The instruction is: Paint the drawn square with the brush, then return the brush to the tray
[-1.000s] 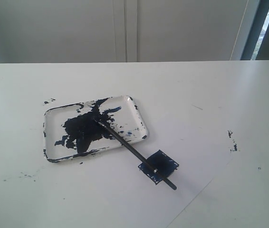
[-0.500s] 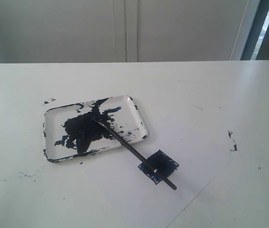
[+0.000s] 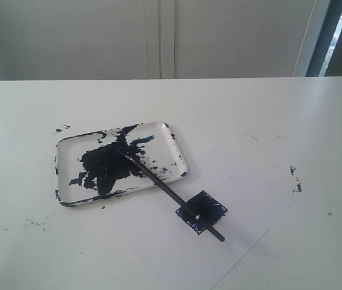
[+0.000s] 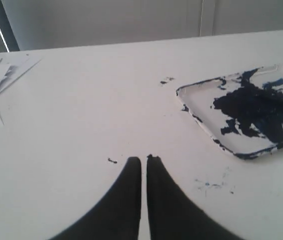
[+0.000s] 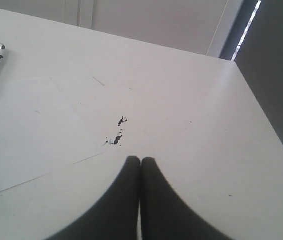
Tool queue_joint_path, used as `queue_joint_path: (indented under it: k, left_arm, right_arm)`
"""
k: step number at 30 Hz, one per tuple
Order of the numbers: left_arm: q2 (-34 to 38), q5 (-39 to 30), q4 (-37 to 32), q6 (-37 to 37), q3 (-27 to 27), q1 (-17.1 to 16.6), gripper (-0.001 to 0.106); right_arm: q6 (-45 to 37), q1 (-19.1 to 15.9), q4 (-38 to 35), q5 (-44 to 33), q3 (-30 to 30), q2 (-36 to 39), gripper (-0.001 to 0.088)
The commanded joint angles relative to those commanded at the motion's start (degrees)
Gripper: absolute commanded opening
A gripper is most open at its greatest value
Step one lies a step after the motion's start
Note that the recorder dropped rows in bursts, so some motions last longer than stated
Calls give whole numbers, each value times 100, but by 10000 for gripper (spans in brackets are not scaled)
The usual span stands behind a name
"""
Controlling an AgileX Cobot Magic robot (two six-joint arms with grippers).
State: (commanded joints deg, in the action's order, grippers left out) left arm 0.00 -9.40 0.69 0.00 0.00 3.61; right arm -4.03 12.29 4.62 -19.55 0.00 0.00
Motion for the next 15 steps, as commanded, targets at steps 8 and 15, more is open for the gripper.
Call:
queue_joint_path:
  k: [8, 15]
  left_arm:
    - [0, -530, -35, -294, 0, 0, 114]
    - [0, -519, -24, -295, 0, 0, 114]
  right_arm:
    - [0, 0, 0, 0, 0, 0, 0]
    - [0, 0, 0, 0, 0, 0, 0]
